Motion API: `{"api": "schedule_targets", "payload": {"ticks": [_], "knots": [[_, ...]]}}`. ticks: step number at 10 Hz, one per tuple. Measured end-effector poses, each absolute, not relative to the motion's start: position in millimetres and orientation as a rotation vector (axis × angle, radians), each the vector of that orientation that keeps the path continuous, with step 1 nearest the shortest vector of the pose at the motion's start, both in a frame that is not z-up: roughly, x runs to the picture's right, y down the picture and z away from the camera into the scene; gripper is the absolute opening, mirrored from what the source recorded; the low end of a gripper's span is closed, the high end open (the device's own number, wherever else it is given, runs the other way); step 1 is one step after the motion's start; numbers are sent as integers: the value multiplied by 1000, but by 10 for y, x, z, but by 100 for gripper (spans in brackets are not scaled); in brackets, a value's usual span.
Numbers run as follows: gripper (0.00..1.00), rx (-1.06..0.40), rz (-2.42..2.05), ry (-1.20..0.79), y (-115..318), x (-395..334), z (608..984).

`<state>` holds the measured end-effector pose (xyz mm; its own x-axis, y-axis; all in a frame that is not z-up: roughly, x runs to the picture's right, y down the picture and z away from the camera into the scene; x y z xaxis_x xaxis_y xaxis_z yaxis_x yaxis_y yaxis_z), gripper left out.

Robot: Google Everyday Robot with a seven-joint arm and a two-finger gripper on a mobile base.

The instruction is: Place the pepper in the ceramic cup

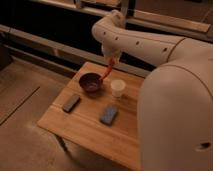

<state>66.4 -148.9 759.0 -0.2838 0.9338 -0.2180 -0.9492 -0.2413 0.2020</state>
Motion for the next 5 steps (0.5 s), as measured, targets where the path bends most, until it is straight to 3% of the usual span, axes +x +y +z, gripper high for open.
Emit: {"api": "schedule_targets", "payload": {"ticks": [5], "knots": [[0, 24, 1836, 412, -1401, 1232, 7525]]}}
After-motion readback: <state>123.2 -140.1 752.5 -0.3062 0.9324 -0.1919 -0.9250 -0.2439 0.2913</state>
